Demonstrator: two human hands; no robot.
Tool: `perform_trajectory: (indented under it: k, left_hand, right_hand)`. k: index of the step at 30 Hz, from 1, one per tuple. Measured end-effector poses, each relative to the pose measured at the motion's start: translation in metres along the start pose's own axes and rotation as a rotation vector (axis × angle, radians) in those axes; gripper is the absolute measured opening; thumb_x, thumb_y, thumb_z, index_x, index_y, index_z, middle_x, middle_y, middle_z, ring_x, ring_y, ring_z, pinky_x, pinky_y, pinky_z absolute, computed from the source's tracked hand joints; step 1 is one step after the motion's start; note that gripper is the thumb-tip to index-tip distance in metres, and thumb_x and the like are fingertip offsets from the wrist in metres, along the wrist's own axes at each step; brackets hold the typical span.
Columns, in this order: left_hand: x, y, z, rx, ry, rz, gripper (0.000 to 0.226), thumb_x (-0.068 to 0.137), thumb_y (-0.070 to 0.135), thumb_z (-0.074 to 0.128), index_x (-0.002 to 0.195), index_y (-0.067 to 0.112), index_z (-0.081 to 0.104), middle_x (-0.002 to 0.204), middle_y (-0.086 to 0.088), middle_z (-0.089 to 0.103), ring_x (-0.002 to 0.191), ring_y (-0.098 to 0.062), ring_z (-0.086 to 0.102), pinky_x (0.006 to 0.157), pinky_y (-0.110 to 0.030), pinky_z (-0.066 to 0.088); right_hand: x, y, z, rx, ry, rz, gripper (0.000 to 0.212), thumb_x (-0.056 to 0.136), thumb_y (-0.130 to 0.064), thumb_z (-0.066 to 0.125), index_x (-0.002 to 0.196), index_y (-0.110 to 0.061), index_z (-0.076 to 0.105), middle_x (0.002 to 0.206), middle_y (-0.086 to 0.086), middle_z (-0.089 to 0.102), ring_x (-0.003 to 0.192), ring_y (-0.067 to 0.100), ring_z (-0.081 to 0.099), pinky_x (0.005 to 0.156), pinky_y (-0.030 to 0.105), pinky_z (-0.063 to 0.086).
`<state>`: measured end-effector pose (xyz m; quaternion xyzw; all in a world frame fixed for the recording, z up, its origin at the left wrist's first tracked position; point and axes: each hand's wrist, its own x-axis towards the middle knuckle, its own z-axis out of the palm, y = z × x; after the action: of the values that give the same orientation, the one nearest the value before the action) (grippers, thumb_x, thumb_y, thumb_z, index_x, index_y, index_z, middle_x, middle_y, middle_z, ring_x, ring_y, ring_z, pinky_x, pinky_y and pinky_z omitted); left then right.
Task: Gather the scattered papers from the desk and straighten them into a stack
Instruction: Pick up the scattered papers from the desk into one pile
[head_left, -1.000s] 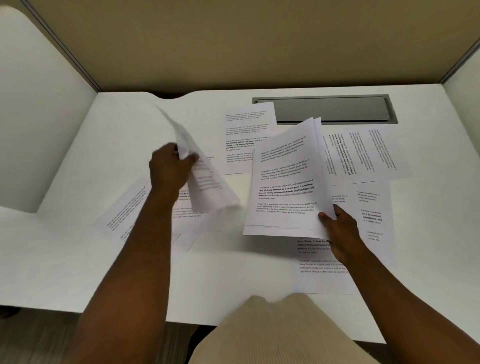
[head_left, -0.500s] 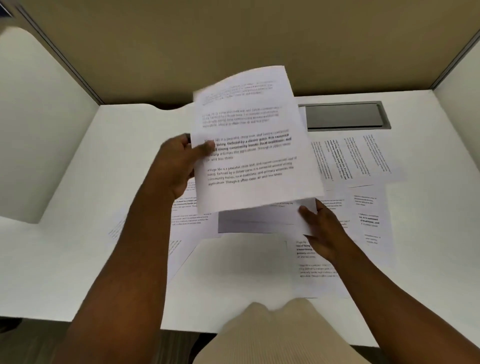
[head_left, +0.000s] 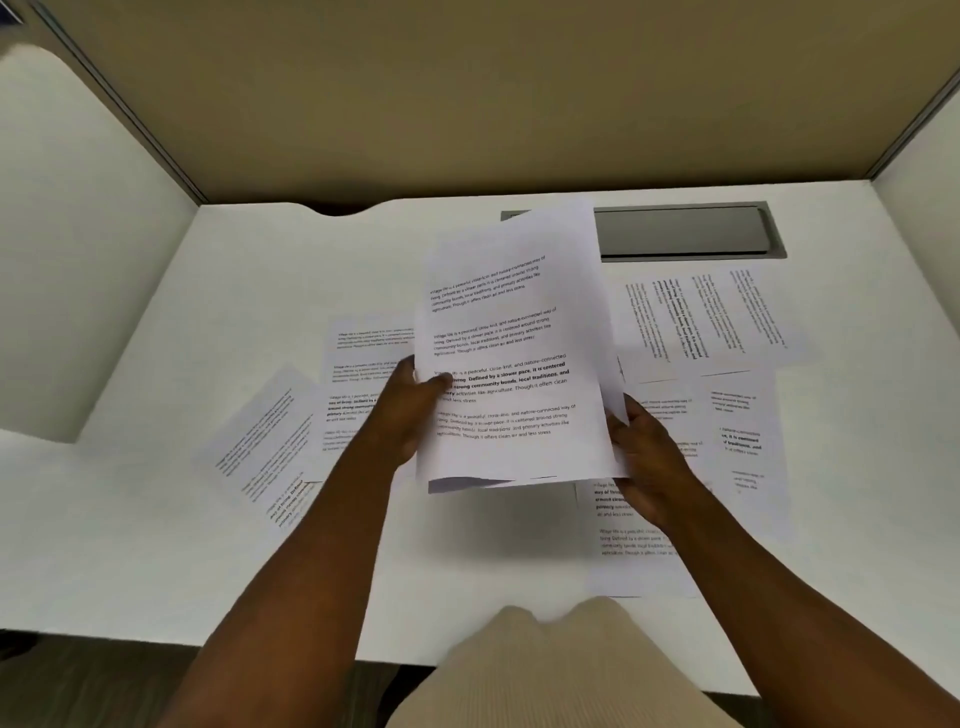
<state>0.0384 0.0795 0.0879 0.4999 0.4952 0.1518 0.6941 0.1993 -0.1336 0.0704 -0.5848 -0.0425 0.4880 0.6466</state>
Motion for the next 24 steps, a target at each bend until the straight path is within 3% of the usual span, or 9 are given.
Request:
perform_trajectory:
  k: [4,7,10,14,17,19,21,24]
  left_hand:
    - [0.005,-0.017,0.002,0.056,0.061,0.092,0.052,0.089,-0.001,0.062,0.134,0.02,0.047,0.128,-0.008,0.063,0.114,-0.03,0.062,0.097,-0.054,0.05]
    - [0.008,-0.027,0.005,0.167,0.106,0.143,0.053,0.087,0.005,0.064,0.135,0.022,0.048,0.131,-0.006,0.061,0.115,-0.028,0.061,0.099,-0.052,0.05]
    - [0.008,-0.039,0.008,0.23,0.126,0.133,0.054,0.088,0.004,0.063,0.138,0.019,0.047,0.133,-0.008,0.059,0.116,-0.029,0.06,0.099,-0.052,0.05]
    - [0.006,-0.058,0.003,0.18,0.133,0.096,0.05,0.088,0.006,0.066,0.134,0.017,0.049,0.127,-0.009,0.062,0.11,-0.028,0.063,0.096,-0.049,0.052]
    - [0.008,-0.062,-0.008,0.071,0.166,0.005,0.039,0.088,0.022,0.07,0.124,0.018,0.056,0.107,-0.006,0.069,0.085,-0.018,0.067,0.074,-0.033,0.057]
    - [0.01,-0.066,-0.022,0.06,0.302,-0.044,0.037,0.088,0.034,0.069,0.118,0.014,0.06,0.099,-0.007,0.071,0.074,-0.017,0.065,0.066,-0.03,0.054]
    - [0.009,-0.074,-0.043,0.262,0.516,-0.064,0.039,0.088,0.036,0.068,0.117,0.013,0.059,0.114,-0.012,0.068,0.093,-0.027,0.067,0.084,-0.037,0.054]
    - [-0.001,-0.087,-0.083,0.505,0.791,-0.164,0.046,0.087,0.02,0.064,0.129,0.008,0.051,0.134,-0.022,0.051,0.12,-0.039,0.052,0.096,-0.043,0.044]
  right_hand:
    - [0.006,0.006,0.0,-0.023,0.076,0.009,0.035,0.099,-0.033,0.049,0.133,-0.026,0.053,0.133,-0.001,0.061,0.123,0.021,0.057,0.105,0.049,0.044]
    - [0.01,0.013,-0.005,-0.091,0.103,0.071,0.041,0.095,-0.042,0.053,0.135,-0.031,0.049,0.135,-0.01,0.056,0.124,0.015,0.053,0.109,0.045,0.04]
    - [0.012,0.025,-0.011,-0.304,0.026,0.065,0.036,0.094,-0.022,0.059,0.13,-0.027,0.053,0.128,-0.005,0.063,0.114,0.017,0.061,0.102,0.044,0.047]
    - [0.012,0.036,-0.012,-0.374,0.097,0.055,0.045,0.093,-0.003,0.055,0.135,-0.019,0.051,0.13,0.004,0.061,0.115,0.024,0.06,0.101,0.04,0.048]
    - [0.014,0.036,-0.013,-0.289,0.13,0.064,0.044,0.093,0.0,0.055,0.134,-0.016,0.052,0.127,0.007,0.063,0.113,0.027,0.061,0.101,0.046,0.048]
    - [0.015,0.034,-0.015,-0.236,0.159,0.083,0.044,0.092,-0.001,0.056,0.133,-0.018,0.053,0.126,0.008,0.062,0.112,0.03,0.061,0.098,0.051,0.05]
    - [0.015,0.033,-0.018,-0.2,0.184,0.091,0.041,0.092,-0.001,0.056,0.129,-0.02,0.055,0.123,0.008,0.064,0.11,0.031,0.062,0.096,0.052,0.05]
    - [0.014,0.03,-0.02,-0.17,0.205,0.092,0.041,0.093,-0.002,0.055,0.128,-0.022,0.056,0.12,0.004,0.066,0.106,0.026,0.064,0.094,0.048,0.051]
